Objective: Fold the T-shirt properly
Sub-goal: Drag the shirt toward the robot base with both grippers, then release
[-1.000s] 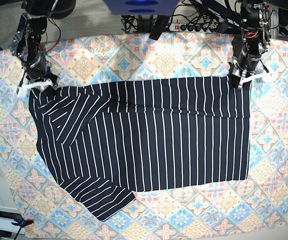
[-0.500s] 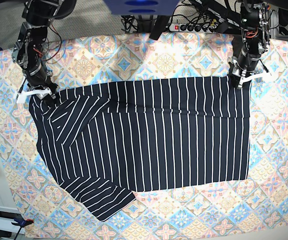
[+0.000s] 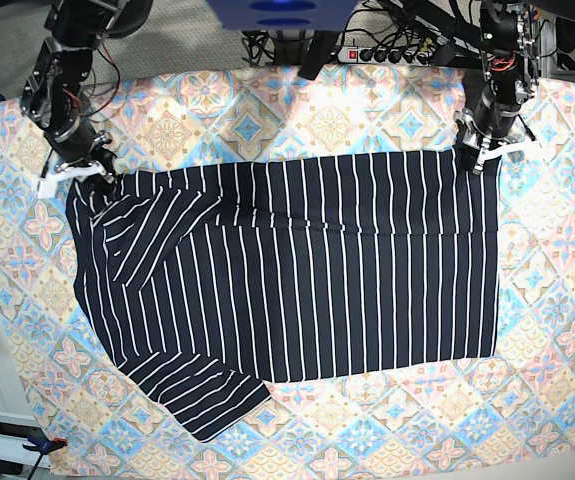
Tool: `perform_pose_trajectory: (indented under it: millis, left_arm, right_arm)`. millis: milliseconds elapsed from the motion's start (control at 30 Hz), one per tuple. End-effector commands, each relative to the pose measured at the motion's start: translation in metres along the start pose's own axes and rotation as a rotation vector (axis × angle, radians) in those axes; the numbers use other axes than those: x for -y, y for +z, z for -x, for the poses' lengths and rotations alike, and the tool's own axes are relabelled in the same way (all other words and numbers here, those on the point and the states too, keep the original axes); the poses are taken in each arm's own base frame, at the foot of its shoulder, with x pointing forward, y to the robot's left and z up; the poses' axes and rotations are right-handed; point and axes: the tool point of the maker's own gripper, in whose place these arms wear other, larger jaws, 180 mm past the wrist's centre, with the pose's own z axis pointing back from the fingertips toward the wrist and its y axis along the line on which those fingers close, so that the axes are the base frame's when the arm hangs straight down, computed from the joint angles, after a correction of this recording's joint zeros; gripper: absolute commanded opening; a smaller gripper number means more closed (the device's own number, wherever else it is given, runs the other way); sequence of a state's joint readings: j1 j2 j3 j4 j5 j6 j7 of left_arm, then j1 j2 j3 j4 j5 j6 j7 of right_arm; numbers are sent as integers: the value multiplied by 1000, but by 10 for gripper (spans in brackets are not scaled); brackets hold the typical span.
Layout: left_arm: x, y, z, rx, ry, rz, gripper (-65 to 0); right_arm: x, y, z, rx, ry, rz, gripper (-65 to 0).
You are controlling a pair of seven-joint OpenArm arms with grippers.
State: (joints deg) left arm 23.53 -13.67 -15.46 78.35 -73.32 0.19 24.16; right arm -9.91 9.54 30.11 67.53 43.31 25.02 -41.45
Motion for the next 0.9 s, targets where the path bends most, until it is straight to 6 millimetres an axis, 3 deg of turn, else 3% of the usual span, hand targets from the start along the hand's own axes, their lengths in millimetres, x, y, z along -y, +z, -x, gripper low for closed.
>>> perform_pose_trajectory:
  millis: [0,200,367,600,700,867]
  left_arm:
    - [3,5,-5,7,-20,10,-650]
    - [-9,20,4,-13,-36,-13,-650]
    - [-27,35,22,-84,-40,-51,-650]
    - [-34,61,32,-109,-67,-66,-650]
    - [-42,72,38,-125,-72,-87,-650]
    - [-53,80,42,-138,-77,-117,-650]
  right_arm:
    - [8,12,-15,37,25,16,-643]
    - [21,47,-9,38,106,38,-643]
    - [48,76,-1,36,108,103,-643]
    - [68,101,18,-3,116,145,-643]
    - [68,108,22,-15,138,141,-643]
    - [60,112,14,4,175,132,-643]
